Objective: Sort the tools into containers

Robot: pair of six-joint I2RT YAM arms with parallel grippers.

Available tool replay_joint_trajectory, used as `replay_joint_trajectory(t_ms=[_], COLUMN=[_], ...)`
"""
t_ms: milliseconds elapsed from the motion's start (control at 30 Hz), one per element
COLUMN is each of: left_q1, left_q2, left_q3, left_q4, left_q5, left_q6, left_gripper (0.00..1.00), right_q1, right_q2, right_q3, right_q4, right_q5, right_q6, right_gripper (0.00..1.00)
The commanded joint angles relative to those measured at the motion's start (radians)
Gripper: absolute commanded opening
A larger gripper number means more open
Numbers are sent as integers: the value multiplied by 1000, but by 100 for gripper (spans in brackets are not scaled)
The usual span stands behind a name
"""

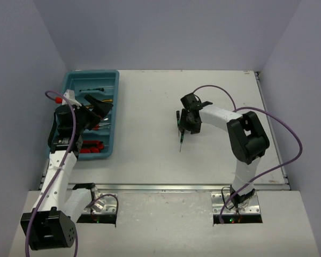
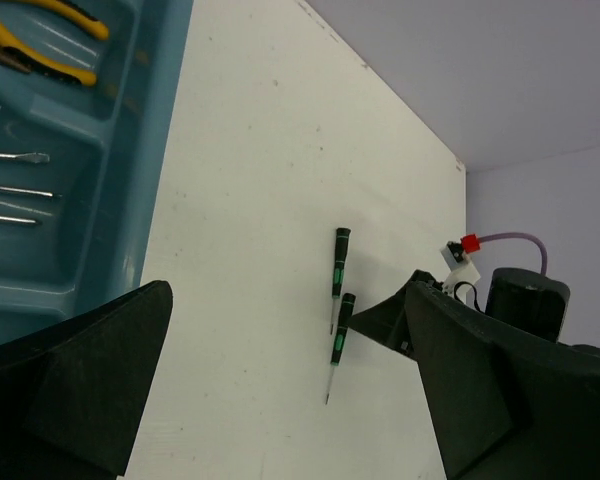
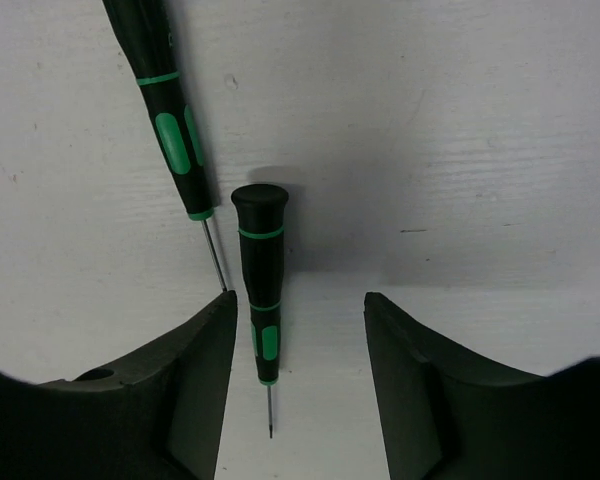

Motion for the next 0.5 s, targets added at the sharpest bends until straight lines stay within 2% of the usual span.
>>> replay_joint_trajectory(t_ms=[0,167,300,367,467], left_q1=[-1,-3,-6,-32,-113], left_q2=[-25,-17,-14,-20,-27], left_q3=[16,-2,-15,-31,-67], left_q4=[28,37,46,68,133], left_q5=[66,77,99,97,77], left_q6=[74,83,77,62,19], left_gripper=[100,100,100,100,100], right_q1=[10,10,10,10,10], right_q2=[38,64,55,10,-89], right_q3=[2,-14,-47,-88,-158], right_q4=[33,39,30,41,74], right_q5=[13,14,42,39,26], right_q6=[11,6,9,6,-12], right_gripper=[51,43,31,18,6])
